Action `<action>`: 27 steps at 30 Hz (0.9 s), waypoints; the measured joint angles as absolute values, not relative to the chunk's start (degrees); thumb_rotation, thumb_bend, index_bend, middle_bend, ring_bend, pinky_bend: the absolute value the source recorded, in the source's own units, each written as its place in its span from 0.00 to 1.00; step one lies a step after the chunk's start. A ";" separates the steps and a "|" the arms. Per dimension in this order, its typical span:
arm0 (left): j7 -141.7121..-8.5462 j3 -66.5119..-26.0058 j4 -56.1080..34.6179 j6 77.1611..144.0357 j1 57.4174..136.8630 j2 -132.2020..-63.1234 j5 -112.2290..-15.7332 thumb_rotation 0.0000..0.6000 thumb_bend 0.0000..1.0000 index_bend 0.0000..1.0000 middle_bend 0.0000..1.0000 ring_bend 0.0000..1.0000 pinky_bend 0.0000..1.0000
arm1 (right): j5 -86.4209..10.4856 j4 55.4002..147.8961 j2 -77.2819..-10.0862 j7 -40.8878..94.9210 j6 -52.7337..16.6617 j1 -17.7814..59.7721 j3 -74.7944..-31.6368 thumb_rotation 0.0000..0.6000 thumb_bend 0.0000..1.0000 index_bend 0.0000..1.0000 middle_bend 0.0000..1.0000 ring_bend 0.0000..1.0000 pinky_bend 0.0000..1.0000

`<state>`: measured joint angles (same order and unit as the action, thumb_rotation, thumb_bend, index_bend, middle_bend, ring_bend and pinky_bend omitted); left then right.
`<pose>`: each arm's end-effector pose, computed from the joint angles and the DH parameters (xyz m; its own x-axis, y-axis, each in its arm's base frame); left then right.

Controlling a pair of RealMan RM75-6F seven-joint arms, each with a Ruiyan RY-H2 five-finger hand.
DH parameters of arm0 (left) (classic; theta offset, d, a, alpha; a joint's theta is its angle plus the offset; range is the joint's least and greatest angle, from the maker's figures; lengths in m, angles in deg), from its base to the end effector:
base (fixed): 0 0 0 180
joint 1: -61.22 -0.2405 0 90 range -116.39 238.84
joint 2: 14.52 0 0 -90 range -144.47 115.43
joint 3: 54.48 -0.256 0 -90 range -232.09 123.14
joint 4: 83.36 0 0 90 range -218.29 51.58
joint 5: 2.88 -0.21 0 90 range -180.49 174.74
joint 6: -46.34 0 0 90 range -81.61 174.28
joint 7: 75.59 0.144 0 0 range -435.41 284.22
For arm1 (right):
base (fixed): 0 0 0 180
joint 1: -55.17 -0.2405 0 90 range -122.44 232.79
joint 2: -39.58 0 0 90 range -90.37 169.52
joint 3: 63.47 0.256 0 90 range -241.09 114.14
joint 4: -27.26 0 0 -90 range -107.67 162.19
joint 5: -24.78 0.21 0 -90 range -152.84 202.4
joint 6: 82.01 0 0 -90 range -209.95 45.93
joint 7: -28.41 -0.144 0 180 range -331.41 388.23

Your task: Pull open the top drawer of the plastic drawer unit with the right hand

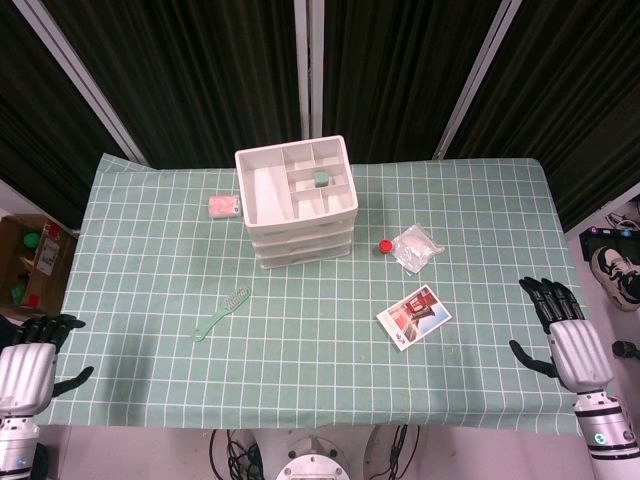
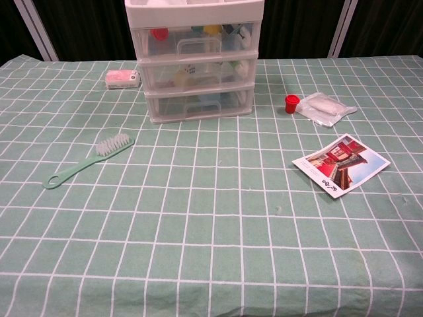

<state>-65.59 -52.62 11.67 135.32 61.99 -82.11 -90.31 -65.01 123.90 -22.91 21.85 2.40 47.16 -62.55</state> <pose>-0.3024 0.1547 0.1416 0.4589 -0.0132 0.8884 0.8882 0.0319 -0.4583 -0.2828 -0.1881 0.1517 0.2547 -0.0457 0.9659 -0.9609 -0.1240 0.2475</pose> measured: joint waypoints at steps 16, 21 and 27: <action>-66.81 -52.57 11.12 134.94 62.54 -82.49 -90.01 1.00 0.05 0.33 0.27 0.21 0.21 | -67.67 128.92 -26.06 12.69 -8.98 38.33 -60.81 1.00 0.33 0.00 0.39 0.28 0.28; -67.62 -52.78 10.93 136.07 61.92 -82.52 -90.31 1.00 0.05 0.33 0.27 0.21 0.20 | -64.59 129.61 -30.31 2.21 -18.22 32.02 -58.40 1.00 0.40 0.00 0.49 0.49 0.46; -69.22 -52.91 9.97 136.29 61.35 -82.37 -89.60 1.00 0.05 0.33 0.27 0.21 0.20 | -58.47 126.47 -38.21 -16.22 -29.67 23.96 -54.00 1.00 0.44 0.00 0.54 0.58 0.54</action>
<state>-69.22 -52.91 9.97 136.29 61.35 -82.37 -89.60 -58.47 126.47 -38.21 -16.22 -29.67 23.96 -54.00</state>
